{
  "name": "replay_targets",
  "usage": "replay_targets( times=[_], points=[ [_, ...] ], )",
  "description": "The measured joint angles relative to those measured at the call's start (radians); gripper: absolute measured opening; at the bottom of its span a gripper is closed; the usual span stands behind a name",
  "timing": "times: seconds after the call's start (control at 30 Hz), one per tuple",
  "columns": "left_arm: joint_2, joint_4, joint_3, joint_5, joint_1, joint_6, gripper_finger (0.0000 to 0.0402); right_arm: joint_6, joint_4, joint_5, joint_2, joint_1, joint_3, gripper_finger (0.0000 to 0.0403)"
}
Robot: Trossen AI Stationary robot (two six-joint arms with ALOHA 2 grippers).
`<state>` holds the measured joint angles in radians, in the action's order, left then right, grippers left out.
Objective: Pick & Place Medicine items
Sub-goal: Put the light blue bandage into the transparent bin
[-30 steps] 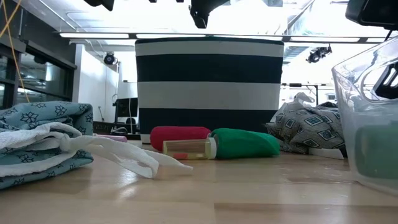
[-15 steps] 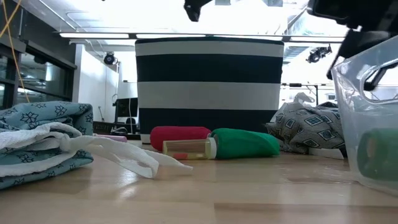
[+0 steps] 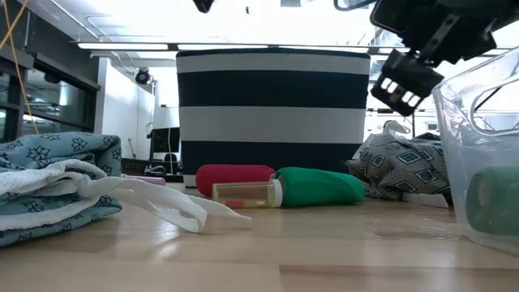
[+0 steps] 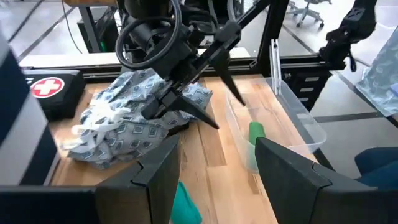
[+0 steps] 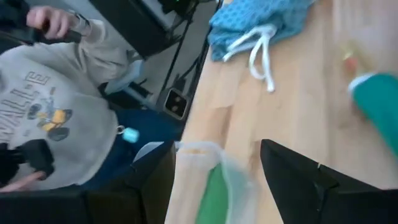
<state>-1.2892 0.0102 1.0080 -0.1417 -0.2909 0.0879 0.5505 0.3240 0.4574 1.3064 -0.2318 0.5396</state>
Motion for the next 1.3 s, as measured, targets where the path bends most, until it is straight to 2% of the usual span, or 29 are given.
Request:
replay_targets(
  times=[0.1,0.23,0.4,0.73,1.07,1.3],
  points=[
    [0.08,-0.085,0.0,0.0,0.0,0.019,0.0199,-0.05,0.003,-0.027,0.0,0.021,0.0,0.0224],
    [0.172,-0.19,0.0,0.0,0.002,0.027,0.0199,-0.148,0.003,-0.122,0.0,0.037,0.0,0.0224],
    [0.226,-0.257,0.0,-0.001,0.003,0.068,0.0199,-0.256,0.003,-0.2,0.0,0.05,0.0,0.0224],
    [0.225,-0.265,0.0,-0.002,0.002,0.07,0.0199,-0.371,0.003,-0.272,0.0,0.071,0.0,0.0224],
    [0.224,-0.257,0.0,-0.002,0.003,0.07,0.0199,-0.483,-0.002,-0.28,0.0,0.07,0.0,0.0224],
    [0.224,-0.257,0.0,-0.001,0.002,0.069,0.0199,-0.536,0.0,-0.376,0.011,0.07,0.0,0.0224]
  ],
)
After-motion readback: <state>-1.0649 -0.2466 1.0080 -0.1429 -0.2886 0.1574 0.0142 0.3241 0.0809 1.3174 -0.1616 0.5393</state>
